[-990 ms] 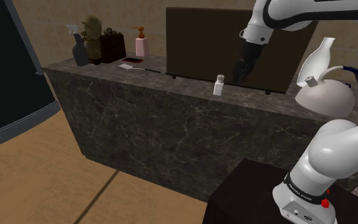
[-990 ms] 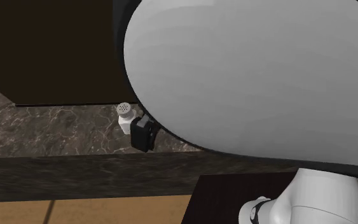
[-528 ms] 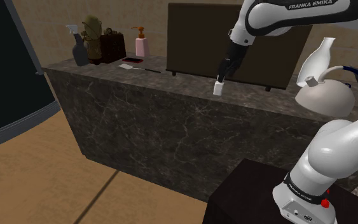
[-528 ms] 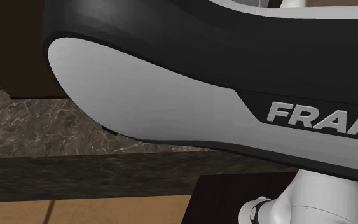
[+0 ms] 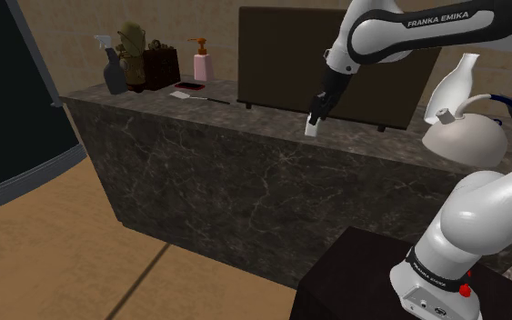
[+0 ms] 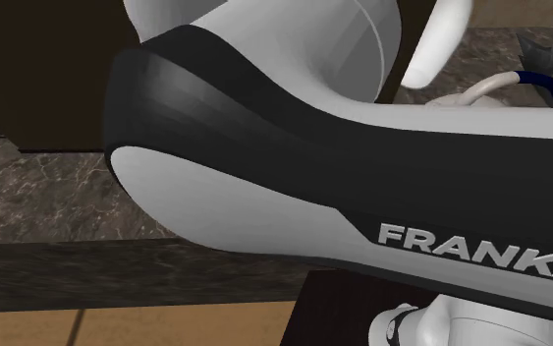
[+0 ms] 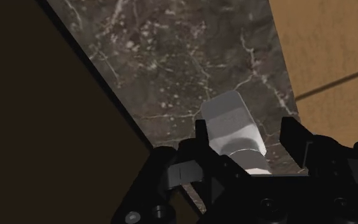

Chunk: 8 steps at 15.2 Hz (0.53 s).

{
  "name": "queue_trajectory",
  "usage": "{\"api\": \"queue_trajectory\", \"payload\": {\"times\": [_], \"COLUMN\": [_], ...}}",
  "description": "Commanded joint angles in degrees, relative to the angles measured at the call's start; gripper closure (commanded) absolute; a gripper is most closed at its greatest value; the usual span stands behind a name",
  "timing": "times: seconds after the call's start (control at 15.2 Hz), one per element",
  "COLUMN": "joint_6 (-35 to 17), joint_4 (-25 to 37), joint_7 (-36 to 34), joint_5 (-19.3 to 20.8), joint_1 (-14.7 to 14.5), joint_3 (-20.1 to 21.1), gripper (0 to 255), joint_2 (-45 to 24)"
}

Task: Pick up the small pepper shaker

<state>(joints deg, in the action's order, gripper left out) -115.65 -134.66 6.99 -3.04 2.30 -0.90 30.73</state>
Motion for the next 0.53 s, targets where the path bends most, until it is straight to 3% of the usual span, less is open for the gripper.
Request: {"api": "queue_trajectory", "payload": {"times": [0.0, 0.46], "joint_6": [0.6, 0.4], "joint_4": [-0.7, -0.6], "joint_7": [0.0, -0.3], "joint_5": [-0.1, -0.2], "joint_1": [0.4, 0.3], "joint_3": [-0.7, -0.5], "gripper": [255, 255], "joint_2": [-0.4, -0.7]}}
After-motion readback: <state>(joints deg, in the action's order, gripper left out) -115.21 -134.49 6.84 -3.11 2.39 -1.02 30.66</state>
